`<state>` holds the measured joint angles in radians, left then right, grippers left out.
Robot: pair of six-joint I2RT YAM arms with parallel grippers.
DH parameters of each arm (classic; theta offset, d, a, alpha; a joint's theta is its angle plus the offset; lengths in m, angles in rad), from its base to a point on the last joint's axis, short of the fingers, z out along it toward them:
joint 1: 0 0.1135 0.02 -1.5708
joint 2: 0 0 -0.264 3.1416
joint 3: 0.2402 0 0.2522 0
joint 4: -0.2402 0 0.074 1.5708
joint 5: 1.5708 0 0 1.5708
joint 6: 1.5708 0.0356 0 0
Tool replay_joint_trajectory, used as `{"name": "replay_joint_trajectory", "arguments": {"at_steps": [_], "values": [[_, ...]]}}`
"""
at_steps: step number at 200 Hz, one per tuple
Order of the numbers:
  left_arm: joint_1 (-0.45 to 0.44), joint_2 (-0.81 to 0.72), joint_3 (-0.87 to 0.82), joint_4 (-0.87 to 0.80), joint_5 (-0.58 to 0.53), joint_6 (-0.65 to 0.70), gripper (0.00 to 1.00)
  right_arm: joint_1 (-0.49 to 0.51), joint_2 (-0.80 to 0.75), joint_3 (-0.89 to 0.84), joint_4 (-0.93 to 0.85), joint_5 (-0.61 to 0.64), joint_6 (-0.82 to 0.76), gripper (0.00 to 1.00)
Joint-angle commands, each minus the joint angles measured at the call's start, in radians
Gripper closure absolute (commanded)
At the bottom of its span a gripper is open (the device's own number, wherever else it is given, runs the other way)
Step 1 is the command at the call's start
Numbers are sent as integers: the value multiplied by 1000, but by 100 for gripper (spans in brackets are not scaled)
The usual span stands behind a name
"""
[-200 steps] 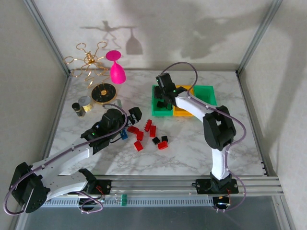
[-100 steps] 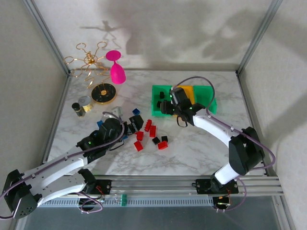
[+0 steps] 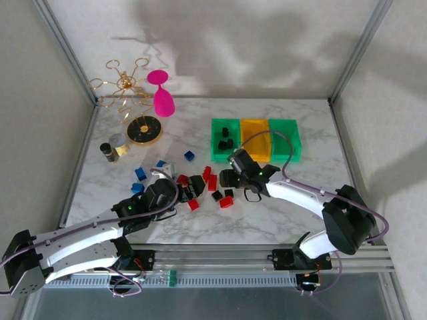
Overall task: Sort the legos into containers by color
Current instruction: Pick up the lego from the center of the table.
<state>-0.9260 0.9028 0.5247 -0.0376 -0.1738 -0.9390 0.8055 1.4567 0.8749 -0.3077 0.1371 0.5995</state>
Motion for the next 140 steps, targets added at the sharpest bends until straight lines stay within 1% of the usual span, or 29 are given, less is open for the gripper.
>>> {"name": "replay_joint_trajectory", "arguments": {"at_steps": [1,14,69,140], "values": [[-20,-14,-12,2,-47,-34,0,32,24,-27,17,24,64,30],[-23,-16,-14,-1,-55,-38,0,40,46,-34,22,32,70,30],[-27,-10,-19,-7,-62,-34,0,52,121,-42,45,37,73,35],[-30,-1,-12,-13,-73,-29,0,55,186,-30,72,30,66,45]]}}
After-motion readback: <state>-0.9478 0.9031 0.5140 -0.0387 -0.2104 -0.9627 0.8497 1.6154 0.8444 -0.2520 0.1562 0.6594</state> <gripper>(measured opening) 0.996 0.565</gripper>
